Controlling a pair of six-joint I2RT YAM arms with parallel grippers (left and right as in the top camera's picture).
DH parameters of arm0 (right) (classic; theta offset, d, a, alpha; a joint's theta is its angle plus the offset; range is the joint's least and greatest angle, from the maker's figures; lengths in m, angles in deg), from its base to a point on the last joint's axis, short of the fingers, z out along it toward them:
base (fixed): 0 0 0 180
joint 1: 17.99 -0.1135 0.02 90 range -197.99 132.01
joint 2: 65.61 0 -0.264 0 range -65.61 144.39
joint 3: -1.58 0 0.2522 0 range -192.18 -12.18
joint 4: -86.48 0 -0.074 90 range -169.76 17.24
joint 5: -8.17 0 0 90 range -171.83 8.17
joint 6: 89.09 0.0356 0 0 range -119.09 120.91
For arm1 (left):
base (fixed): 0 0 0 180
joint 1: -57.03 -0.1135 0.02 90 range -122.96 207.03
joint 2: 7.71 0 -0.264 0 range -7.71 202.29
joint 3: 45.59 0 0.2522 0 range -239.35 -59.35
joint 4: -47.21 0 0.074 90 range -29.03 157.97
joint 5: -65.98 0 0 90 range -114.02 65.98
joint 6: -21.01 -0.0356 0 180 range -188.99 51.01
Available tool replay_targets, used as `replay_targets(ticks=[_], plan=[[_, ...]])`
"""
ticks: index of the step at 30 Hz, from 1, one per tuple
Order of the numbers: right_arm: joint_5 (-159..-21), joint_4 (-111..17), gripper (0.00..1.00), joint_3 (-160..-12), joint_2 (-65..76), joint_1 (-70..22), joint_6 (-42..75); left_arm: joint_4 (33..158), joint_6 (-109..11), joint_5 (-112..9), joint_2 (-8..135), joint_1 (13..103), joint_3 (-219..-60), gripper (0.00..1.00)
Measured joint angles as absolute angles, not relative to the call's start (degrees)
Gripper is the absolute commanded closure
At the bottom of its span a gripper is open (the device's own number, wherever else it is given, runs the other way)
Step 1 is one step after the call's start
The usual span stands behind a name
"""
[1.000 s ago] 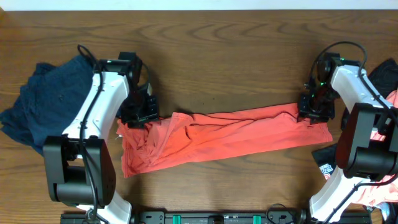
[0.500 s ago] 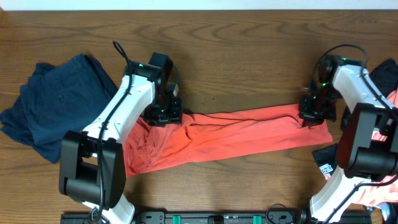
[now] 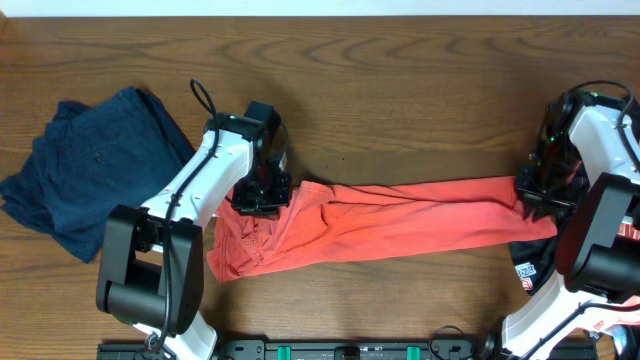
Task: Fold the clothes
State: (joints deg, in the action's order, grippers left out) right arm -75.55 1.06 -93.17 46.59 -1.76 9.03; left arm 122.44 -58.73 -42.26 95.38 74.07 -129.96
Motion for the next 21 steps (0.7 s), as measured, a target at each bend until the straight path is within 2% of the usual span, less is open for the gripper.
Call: replay_targets(ticks=[8, 11, 13, 14, 21], plan=[[-72.9, 3.0, 0.81, -93.0, 46.6, -1.5, 9.2, 122.4, -58.8, -42.4, 95.4, 74.1, -130.0, 0.93], [-72.7, 1.6, 0.77, -93.0, 46.6, -1.5, 9.5, 122.2, -59.2, -42.5, 95.4, 74.1, -130.2, 0.80], [-72.7, 1.1, 0.76, -93.0, 46.6, -1.5, 9.5, 121.6, -60.2, -43.5, 95.3, 74.1, -130.9, 0.62], [-72.7, 0.8, 0.75, -93.0, 46.6, -1.5, 9.5, 120.7, -60.7, -44.1, 95.3, 74.1, -131.3, 0.57], [-73.0, 0.0, 0.76, -93.0, 46.6, -1.5, 9.5, 114.7, -61.6, -46.1, 94.2, 74.9, -132.1, 0.54]])
